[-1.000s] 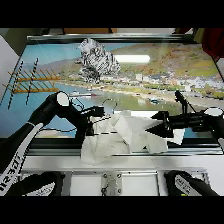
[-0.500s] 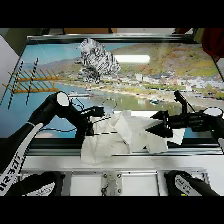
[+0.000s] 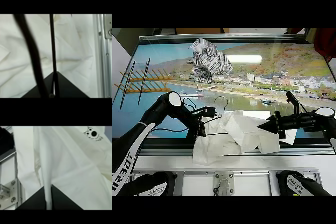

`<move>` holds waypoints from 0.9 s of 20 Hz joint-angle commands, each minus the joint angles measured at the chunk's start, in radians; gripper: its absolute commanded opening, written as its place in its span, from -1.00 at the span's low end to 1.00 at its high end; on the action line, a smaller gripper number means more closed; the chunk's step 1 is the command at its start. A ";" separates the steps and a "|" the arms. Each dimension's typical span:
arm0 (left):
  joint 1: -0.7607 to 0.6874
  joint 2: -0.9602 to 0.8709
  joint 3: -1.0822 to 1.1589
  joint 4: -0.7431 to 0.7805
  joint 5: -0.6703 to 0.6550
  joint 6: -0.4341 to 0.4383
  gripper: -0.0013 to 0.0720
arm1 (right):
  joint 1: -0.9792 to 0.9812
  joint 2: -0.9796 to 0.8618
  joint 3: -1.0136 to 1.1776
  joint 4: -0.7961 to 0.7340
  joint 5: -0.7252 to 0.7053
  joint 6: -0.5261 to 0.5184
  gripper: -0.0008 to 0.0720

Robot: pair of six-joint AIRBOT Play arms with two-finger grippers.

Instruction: Fold the clothes and pants, and hang the long-sleeved shirts on hangers.

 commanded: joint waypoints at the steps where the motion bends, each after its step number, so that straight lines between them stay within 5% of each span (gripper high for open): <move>1: -0.001 0.000 0.001 -0.003 0.004 0.001 -0.94 | 0.000 -0.001 0.000 0.001 -0.016 0.005 -0.94; 13: 0.000 0.000 0.001 0.004 0.004 0.000 -0.92 | 0.000 -0.001 0.000 0.001 -0.016 0.005 -0.95; 15: 0.000 0.000 0.001 0.004 0.011 -0.034 0.17 | 0.000 -0.001 0.000 0.001 -0.016 0.005 -0.95; 18: 0.000 0.001 0.001 0.004 0.017 -0.097 0.17 | 0.000 -0.001 0.000 0.001 -0.016 0.005 -0.96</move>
